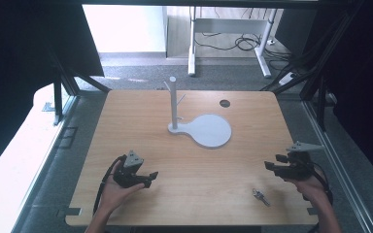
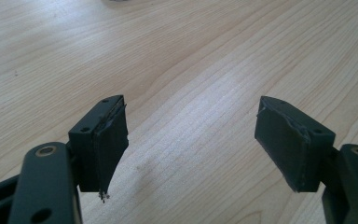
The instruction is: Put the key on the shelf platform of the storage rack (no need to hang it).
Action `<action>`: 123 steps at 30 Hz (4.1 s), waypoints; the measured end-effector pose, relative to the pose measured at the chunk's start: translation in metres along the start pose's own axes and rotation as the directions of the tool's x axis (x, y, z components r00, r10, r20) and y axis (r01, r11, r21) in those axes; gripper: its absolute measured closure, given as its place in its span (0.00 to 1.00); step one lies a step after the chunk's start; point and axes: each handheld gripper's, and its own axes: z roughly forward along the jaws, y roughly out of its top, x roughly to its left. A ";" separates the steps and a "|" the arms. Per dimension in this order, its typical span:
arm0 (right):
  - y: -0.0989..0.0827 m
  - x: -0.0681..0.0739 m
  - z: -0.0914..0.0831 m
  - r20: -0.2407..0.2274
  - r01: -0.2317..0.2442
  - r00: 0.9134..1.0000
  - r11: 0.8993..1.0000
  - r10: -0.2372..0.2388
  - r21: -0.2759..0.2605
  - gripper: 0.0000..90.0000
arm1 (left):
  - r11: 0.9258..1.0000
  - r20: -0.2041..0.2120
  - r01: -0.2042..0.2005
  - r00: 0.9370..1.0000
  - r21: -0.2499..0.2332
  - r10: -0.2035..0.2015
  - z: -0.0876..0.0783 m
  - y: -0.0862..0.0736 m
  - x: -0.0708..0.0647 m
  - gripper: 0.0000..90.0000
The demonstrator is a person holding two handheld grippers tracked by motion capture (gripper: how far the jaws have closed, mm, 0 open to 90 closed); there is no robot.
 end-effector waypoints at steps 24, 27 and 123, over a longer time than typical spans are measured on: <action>0.014 0.037 0.008 -0.057 0.147 0.989 0.963 -0.138 0.227 0.60 | 1.000 0.012 0.009 1.000 -0.022 -0.009 -0.005 0.001 0.000 0.28; 0.013 0.039 0.011 -0.061 0.152 0.988 0.953 -0.141 0.260 0.61 | 1.000 0.018 0.007 1.000 -0.027 -0.007 -0.006 0.001 0.000 0.28; 0.029 0.051 0.010 -0.122 0.195 0.981 0.836 -0.154 0.513 0.99 | 1.000 0.035 0.021 0.999 -0.017 -0.020 -0.006 0.000 0.002 0.28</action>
